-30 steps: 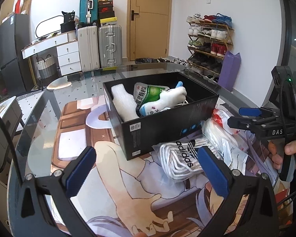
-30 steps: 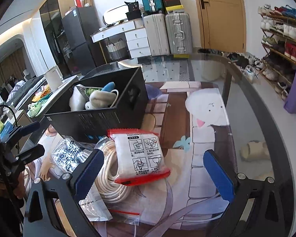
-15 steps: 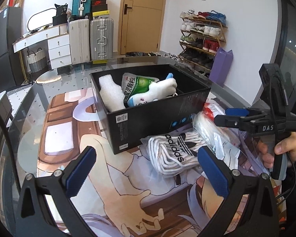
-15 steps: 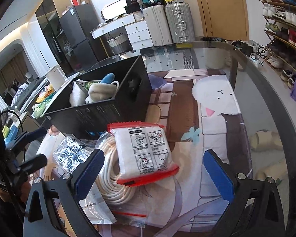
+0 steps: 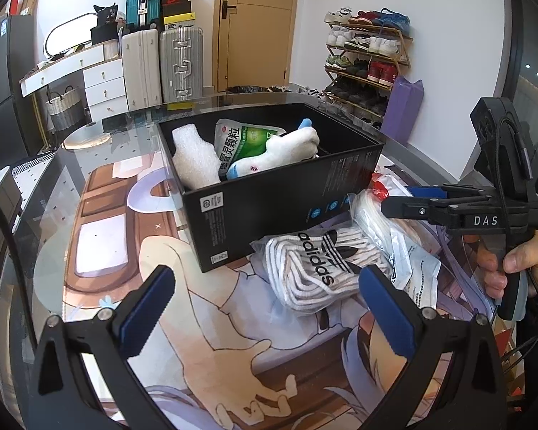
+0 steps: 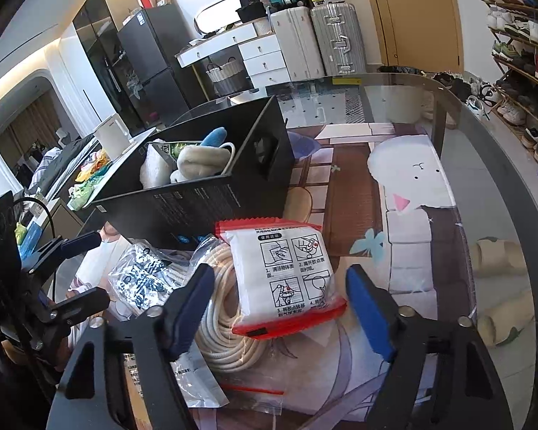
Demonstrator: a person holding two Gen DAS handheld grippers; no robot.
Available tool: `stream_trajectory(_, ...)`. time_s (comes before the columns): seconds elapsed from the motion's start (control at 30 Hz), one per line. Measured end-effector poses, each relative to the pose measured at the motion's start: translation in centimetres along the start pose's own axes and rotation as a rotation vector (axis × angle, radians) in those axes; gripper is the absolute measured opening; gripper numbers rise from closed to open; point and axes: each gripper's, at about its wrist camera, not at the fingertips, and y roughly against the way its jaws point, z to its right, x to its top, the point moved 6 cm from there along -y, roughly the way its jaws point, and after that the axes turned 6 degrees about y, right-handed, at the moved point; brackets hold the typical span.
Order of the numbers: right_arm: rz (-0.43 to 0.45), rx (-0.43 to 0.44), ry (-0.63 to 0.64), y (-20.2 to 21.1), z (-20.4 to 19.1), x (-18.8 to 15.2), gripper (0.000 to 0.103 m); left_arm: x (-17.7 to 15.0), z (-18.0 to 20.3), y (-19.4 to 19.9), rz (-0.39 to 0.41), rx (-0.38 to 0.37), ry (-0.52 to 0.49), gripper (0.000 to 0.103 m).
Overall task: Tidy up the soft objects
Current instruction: 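Close the right gripper on the red-and-white packet, then grasp the adidas bag of white laces with the left gripper while the right gripper holds the packet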
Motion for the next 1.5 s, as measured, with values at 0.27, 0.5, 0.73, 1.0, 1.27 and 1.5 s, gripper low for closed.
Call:
stream_trajectory(0.27,0.024,0.003,0.032,0.7,-0.1,0.2,0.048,-0.1,0.1,-0.1,-0.005,-0.001,-0.003,0.103)
stream_trajectory(0.5,0.062,0.015,0.057,2.2,-0.7,0.6,0.047,-0.1,0.3,-0.2,-0.01,-0.002,-0.007,0.103)
stream_trajectory(0.73,0.098,0.014,0.061,3.5,-0.7,1.1,0.047,-0.1,0.4,-0.5,-0.03,0.005,-0.003,0.103)
stream_trajectory(1.0,0.112,0.01,0.055,4.3,-0.3,1.3,0.047,0.6,0.0,-2.2,-0.067,0.026,0.072,0.103)
stream_trajectory(1.27,0.108,0.008,0.054,4.5,-0.2,1.2,0.047,0.3,-1.2,-3.7,-0.127,0.094,0.108,0.103)
stream_trajectory(1.5,0.1,0.008,0.058,4.3,-0.2,0.9,0.047,-0.3,-3.3,-3.3,-0.143,0.099,0.141,0.103)
